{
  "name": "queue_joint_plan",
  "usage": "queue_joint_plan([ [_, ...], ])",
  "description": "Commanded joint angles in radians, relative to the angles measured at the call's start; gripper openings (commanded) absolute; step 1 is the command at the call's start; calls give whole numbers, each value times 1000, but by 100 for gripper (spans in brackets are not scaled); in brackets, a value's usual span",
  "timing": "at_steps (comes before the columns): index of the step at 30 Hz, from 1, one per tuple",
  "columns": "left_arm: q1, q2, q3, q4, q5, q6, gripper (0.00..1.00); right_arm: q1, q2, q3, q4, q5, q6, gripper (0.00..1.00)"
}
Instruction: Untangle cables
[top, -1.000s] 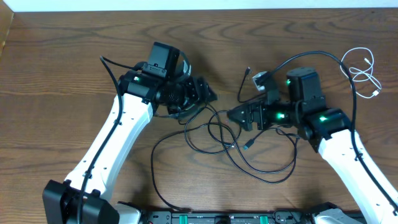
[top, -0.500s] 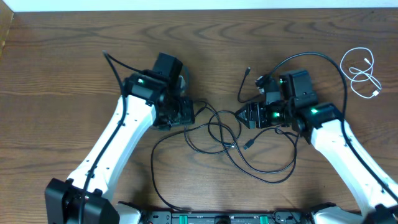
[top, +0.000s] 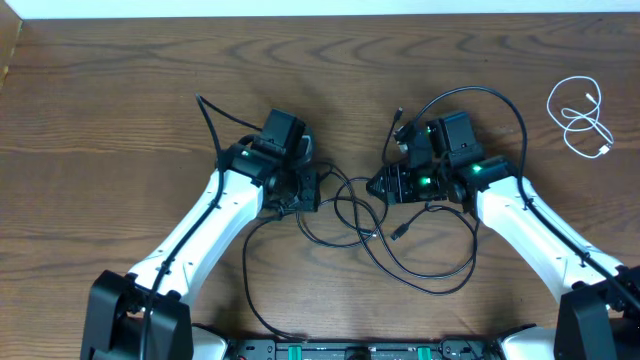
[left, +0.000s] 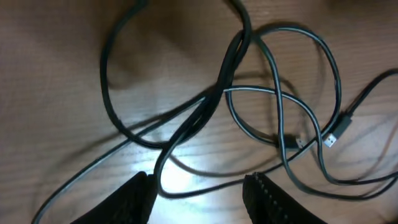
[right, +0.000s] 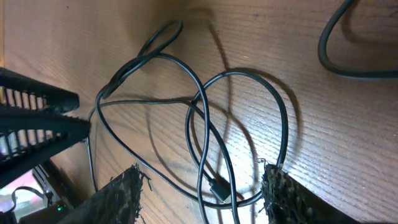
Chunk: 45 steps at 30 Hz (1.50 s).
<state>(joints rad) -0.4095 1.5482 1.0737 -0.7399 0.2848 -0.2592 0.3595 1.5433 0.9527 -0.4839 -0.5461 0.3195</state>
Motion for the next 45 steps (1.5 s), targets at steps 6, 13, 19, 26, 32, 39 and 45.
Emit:
queue_joint_plan([
  [6,-2,35,-55,116,-36,46,50,9,2,11,5,-14,17,61],
  [13,-2,80,-58,167,-36,56,32,9,2,11,34,-61,17,67],
  [19,-2,93,-57,174,-23,105,8,8,2,11,119,-147,153,68],
  [26,1,45,-50,177,268,249,7,9,2,11,176,-168,295,57],
  [32,0,-6,-41,189,379,275,7,8,2,11,177,-167,498,21],
  [39,0,-26,-41,180,442,298,7,8,2,11,177,-94,563,29],
  [45,0,-26,-41,173,502,316,7,7,2,11,178,-58,586,31],
])
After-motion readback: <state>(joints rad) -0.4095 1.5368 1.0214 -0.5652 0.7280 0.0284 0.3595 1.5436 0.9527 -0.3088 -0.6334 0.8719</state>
